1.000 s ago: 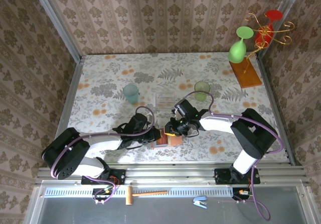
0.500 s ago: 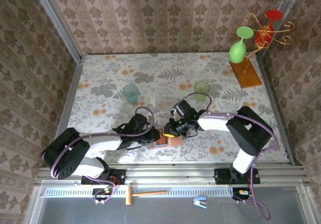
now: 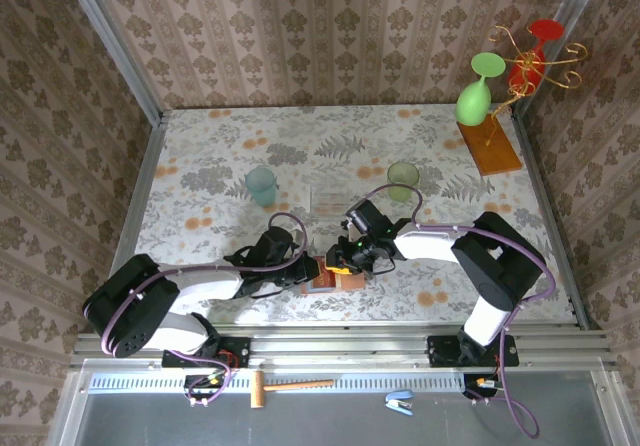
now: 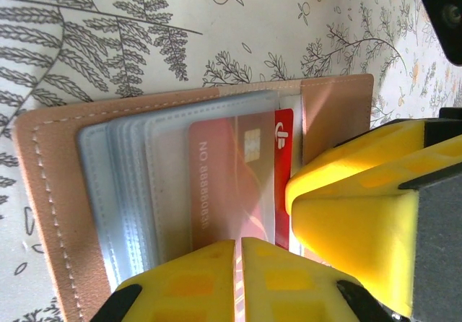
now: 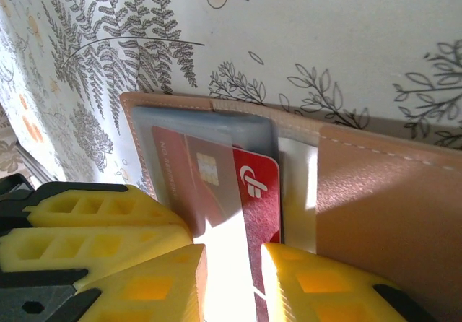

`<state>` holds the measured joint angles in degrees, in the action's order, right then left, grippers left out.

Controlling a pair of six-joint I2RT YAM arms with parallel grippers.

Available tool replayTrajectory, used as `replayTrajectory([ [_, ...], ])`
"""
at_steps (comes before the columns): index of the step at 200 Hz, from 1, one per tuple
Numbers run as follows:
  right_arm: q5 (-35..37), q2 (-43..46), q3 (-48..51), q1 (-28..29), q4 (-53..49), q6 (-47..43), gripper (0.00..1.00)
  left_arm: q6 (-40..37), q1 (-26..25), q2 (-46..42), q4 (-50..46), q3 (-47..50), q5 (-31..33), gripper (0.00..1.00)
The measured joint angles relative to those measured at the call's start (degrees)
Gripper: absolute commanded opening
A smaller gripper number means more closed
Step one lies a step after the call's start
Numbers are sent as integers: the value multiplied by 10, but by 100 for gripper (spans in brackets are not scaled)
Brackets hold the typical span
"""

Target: Take the credit cards out of the card holder

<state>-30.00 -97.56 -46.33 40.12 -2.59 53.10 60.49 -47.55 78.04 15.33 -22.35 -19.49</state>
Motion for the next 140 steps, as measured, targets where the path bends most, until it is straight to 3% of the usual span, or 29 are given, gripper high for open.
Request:
replayTrajectory([
  [140,23,37,5,-19,-22,-15,25,4,14,0,12,8,-6,12],
])
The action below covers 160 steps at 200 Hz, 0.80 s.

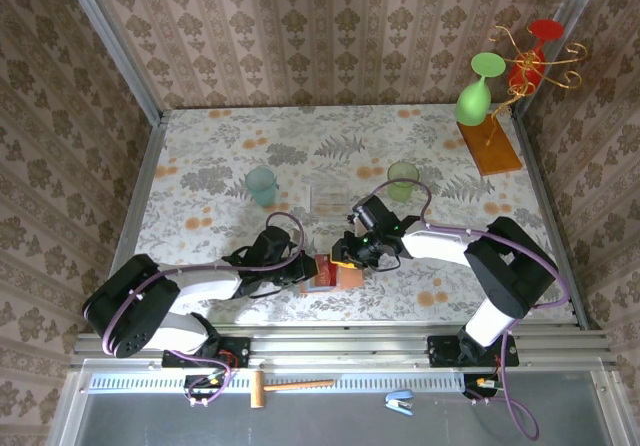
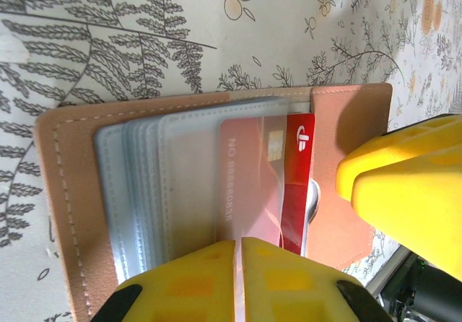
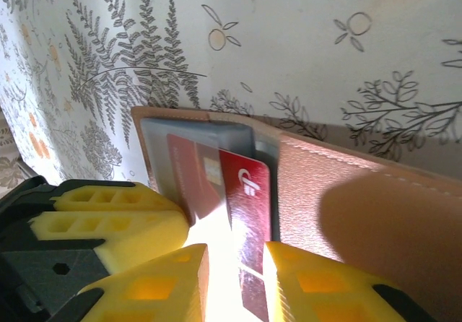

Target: Take the credit cards out of the card holder

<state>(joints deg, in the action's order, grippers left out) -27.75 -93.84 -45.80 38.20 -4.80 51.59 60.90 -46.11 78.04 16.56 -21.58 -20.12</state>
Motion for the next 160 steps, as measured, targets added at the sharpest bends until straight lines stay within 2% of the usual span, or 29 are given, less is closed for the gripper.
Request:
replayTrajectory([
  [88,-32,-19,19,-3,24,-2,25,-5,1,-17,-27,-4,-2,19],
  [120,-40,-26,19,-3,33,1,25,-15,1,-20,-53,-18,-3,19],
  [160,-45,-28,20,-3,44,5,25,-27,4,-21,-73,-26,-7,13],
])
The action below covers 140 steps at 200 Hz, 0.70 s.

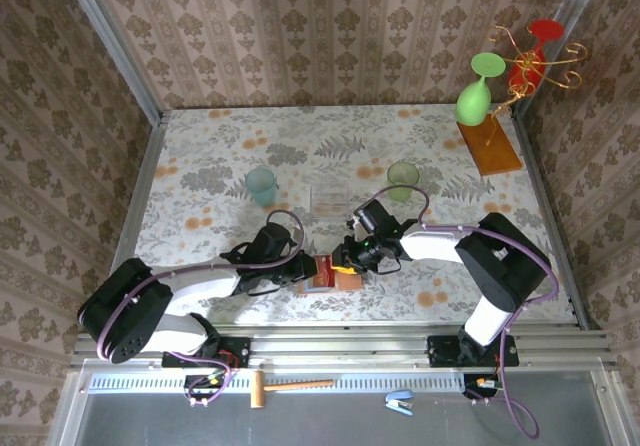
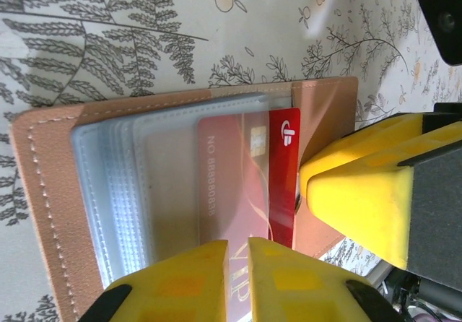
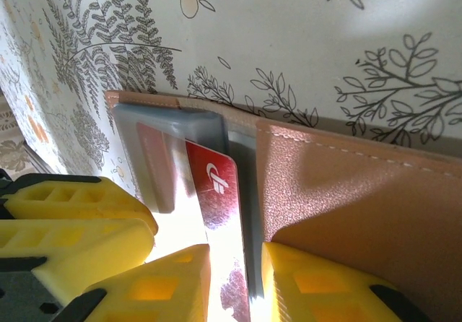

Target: Take the credit cards out of the card holder

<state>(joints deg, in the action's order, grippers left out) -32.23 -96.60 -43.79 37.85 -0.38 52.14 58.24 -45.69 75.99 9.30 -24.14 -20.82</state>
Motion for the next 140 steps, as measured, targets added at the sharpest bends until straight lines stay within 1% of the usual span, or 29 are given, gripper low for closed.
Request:
replayTrajectory([
  [22,-1,-3,1,0,5,4,24,-11,0,0,-21,-6,1,12],
  [73,-11,-13,5,0,18,6,24,-29,0,0,-54,-14,3,11],
  [115,-26,-23,10,0,46,15,24,-30,0,6,-56,-14,3,11],
  [140,-33,-27,12,0,62,23,22,-30,0,10,-48,-14,2,11],
])
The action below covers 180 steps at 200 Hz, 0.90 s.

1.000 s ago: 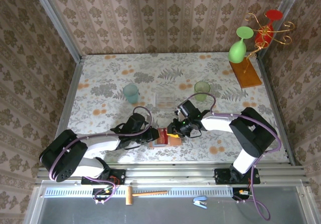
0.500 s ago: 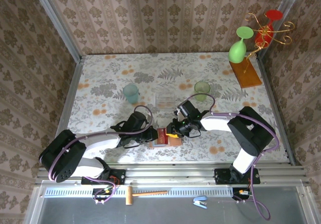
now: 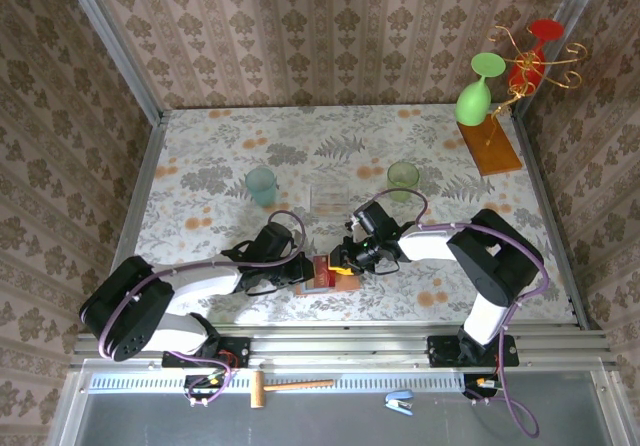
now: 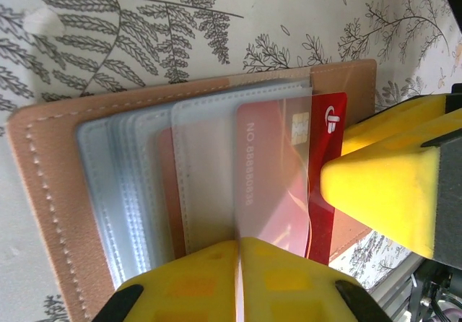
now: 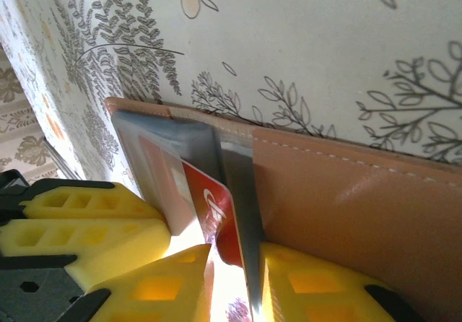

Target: Take the credit cards out of the card holder

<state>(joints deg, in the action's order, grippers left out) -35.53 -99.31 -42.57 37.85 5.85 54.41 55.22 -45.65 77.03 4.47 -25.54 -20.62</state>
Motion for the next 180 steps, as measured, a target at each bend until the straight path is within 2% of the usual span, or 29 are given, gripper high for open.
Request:
replayTrajectory([
  [95,-1,-2,9,-6,17,2,13,0,0,0,2,0,-1,11],
  [180,-1,15,11,-23,-11,-22,11,5,0,-15,-2,8,5,11],
])
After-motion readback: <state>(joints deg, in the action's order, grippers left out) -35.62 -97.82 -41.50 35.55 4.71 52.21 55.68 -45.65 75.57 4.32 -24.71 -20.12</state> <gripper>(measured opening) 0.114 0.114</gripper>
